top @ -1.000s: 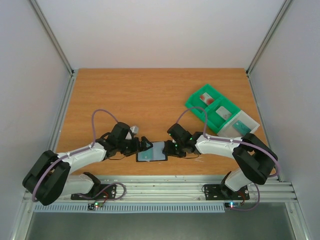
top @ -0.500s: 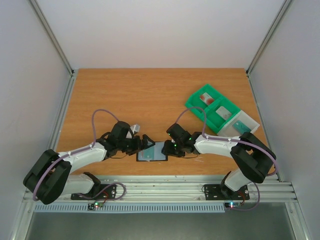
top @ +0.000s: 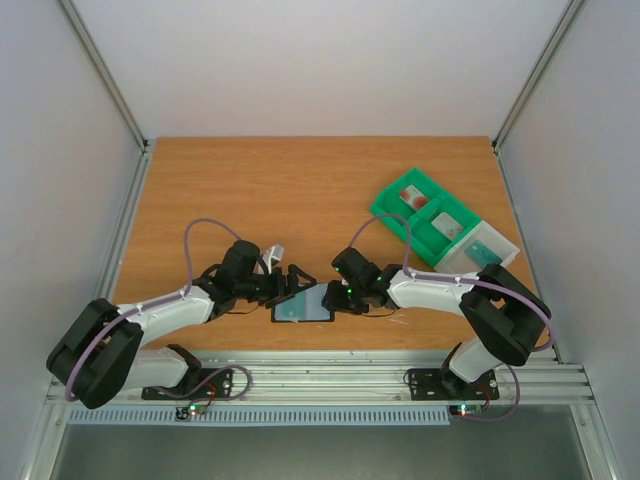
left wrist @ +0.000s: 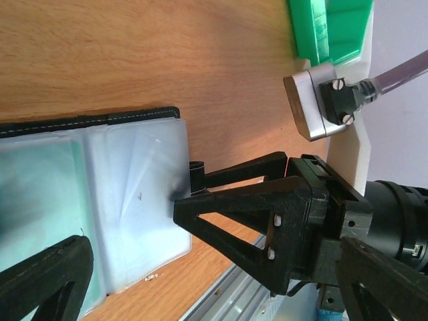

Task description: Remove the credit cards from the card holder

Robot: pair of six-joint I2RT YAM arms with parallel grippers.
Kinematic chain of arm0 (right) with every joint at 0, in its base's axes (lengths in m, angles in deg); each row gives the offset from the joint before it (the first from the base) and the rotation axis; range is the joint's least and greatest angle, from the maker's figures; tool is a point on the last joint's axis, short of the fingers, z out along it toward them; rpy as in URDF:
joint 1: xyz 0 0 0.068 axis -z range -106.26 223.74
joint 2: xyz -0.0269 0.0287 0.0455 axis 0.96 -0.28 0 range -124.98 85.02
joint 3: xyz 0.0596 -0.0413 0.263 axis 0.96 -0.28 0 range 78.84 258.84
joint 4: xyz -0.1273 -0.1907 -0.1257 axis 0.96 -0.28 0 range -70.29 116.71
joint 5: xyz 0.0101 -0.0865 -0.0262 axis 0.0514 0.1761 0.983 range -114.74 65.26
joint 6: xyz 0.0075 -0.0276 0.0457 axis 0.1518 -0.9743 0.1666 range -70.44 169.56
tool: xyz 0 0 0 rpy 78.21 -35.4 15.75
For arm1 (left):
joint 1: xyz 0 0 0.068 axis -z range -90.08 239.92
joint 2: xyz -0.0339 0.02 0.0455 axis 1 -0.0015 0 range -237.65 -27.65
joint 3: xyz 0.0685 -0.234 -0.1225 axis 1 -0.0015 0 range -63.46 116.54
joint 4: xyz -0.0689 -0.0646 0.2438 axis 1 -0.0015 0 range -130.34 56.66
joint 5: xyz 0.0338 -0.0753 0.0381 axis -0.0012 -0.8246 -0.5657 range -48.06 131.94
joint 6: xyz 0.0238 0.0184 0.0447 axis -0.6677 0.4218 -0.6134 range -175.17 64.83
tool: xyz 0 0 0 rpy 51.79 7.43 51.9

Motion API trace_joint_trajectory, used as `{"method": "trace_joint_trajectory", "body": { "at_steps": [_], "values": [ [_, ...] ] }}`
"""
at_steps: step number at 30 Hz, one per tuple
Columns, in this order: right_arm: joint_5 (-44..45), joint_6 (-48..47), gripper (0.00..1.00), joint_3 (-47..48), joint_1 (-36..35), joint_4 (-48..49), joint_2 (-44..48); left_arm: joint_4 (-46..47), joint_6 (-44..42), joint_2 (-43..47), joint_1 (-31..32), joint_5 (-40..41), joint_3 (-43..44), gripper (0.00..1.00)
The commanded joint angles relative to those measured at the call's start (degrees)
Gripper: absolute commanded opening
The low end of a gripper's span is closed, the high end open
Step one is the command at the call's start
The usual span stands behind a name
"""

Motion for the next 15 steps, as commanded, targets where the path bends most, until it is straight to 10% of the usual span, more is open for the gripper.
{"method": "trace_joint_trajectory", "body": {
  "at_steps": [1,15],
  "values": [
    [1.31,0.53,0.42,0.48,-0.66,-0.86,-0.37,-0.14,-0.11,1.11,0.32,1.01,0.79,0.99],
    [0.87,0.47,0.42,0.22,-0.67,-0.54,-0.52,-15.39,-8.08,1.71,0.15,8.92,3.29,0.99]
  ]
}}
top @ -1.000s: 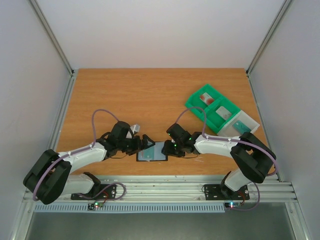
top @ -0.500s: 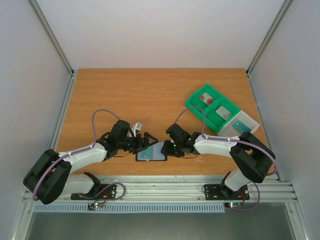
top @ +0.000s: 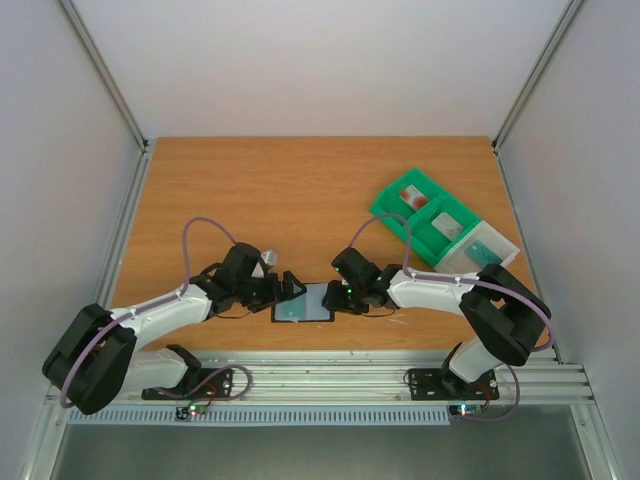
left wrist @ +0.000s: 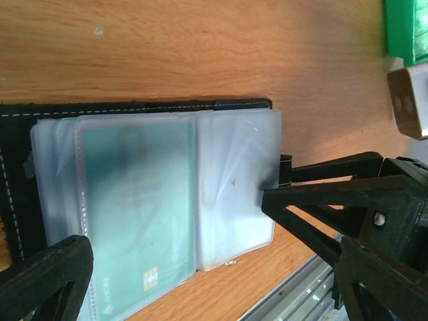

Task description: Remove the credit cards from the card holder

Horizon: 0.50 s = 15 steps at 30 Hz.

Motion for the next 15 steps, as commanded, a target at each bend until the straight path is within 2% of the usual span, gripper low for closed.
{"method": "trace_joint_trajectory", "body": {
  "at_steps": [1,15],
  "values": [
    [0.79,0.45,0.42,0.31,-0.71,-0.52,-0.51,-0.76,-2.15,-0.59,0.1,1.12,1.27,0.99],
    [1.0,0.54,0.42,0.35,-0.63,-0.28,-1.56,4.9,-1.77,-5.24,0.1,-3.03,0.91,0.99]
  ]
}}
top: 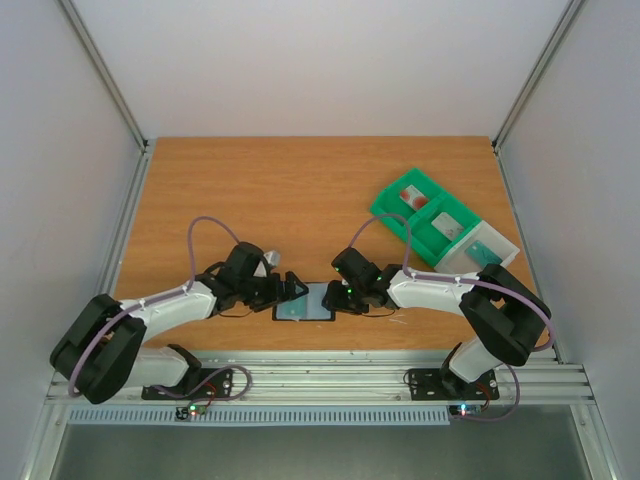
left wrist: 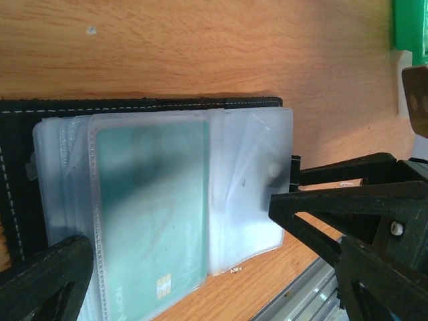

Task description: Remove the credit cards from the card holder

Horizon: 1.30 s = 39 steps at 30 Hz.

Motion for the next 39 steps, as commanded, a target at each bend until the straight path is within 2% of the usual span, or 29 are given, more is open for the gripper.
{"method": "trace_joint_trajectory", "body": {
  "at_steps": [1,11,21,33,39],
  "values": [
    [1.02,0.56,0.41,0.28,-0.69,-0.26,-1.57,5.38,-0.34,-1.97,0.17,-2.91,0.75,0.99],
    [1.21,0.88,0.4,-0.47,-0.67,1.04,-2.2,9.45,2.6,0.15,0.41,-7.62,0.92,0.99],
    [3.21,0.11,0.4,-0.31,-0.6,-1.07,0.26,9.88,4.29,2.23,1.8,-8.08,1.61,0.99],
    [9.36,-0.94,0.4,-0.27,-0.64,-7.01,7.18,16.21,6.83,-1.07,5.2,-8.85,2.69,0.99],
    [10.58,-0.35,0.39,-0.9,-0.65,-7.55,9.57,18.07,7.34,-2.84,5.97,-8.84,2.46,0.95]
  ]
}}
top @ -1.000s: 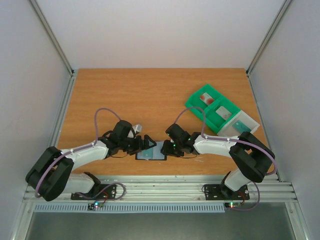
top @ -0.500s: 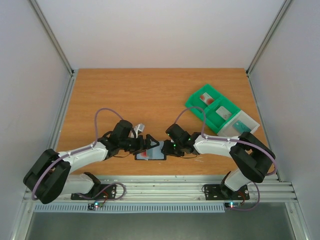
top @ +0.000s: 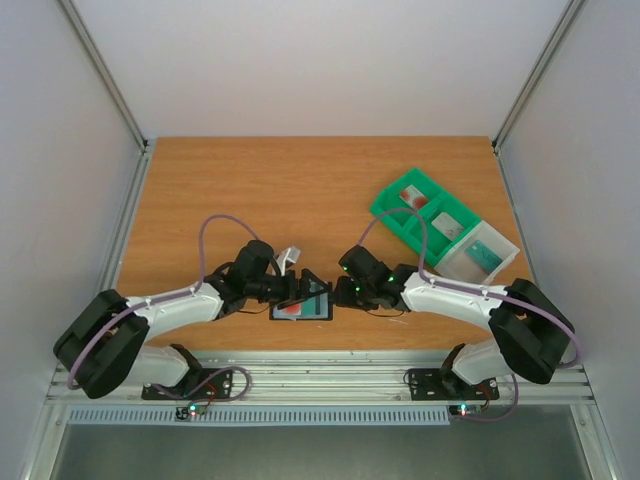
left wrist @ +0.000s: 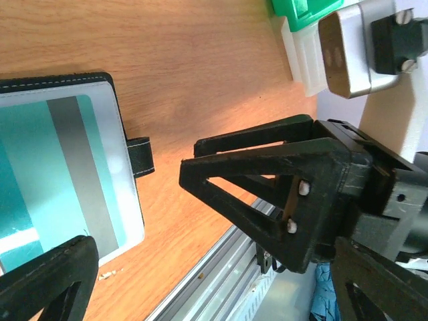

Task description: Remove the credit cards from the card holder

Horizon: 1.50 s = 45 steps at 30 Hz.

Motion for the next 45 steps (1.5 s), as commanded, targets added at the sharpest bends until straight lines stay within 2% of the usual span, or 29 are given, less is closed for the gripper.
{"method": "trace_joint_trajectory", "body": {
  "at_steps": [1,6,11,17,27,34,38,41,43,45],
  "values": [
    [2.66,-0.04,0.39,-0.81,-0.56,-1.32,2.02,4.17,0.34,-1.21,0.44,-0.29,0.99,0.93],
    [1.54,-0.06,0.39,-0.81,-0.5,-0.33,2.18,-0.23,-0.96,0.54,0.18,3.62,0.84,0.8],
    [-1.66,0.08,0.33,-0.56,-0.57,2.52,1.47,-6.59,-3.19,0.88,-1.72,6.63,1.09,0.63],
    [-6.66,0.92,0.23,-0.22,-0.56,7.9,-1.47,-6.89,-3.27,-0.33,-4.15,8.01,-0.72,0.46],
    [-12.05,2.49,0.23,1.29,-0.63,14.82,-6.68,-9.31,-3.88,-0.23,-7.18,10.71,-2.46,0.36],
    [-14.55,3.75,0.24,3.07,-0.94,19.07,-11.05,-17.52,-5.53,3.77,-7.56,14.76,-2.16,0.27],
    [-14.61,3.79,0.24,5.08,-1.49,19.31,-13.19,-22.35,-7.15,5.71,-7.84,18.3,-1.78,0.19],
    [-14.64,3.81,0.24,6.21,-1.6,19.31,-14.8,-22.29,-7.48,5.35,-7.9,17.97,-2.19,0.11],
    [-14.62,3.81,0.25,6.84,-1.61,19.31,-15.83,-21.66,-7.57,4.44,-7.91,17.37,-2.38,0.01],
    [-14.56,3.73,0.25,7.43,-1.61,19.31,-16.61,-21.23,-8.02,3.22,-7.91,16.56,-2.3,0.0]
  ]
}}
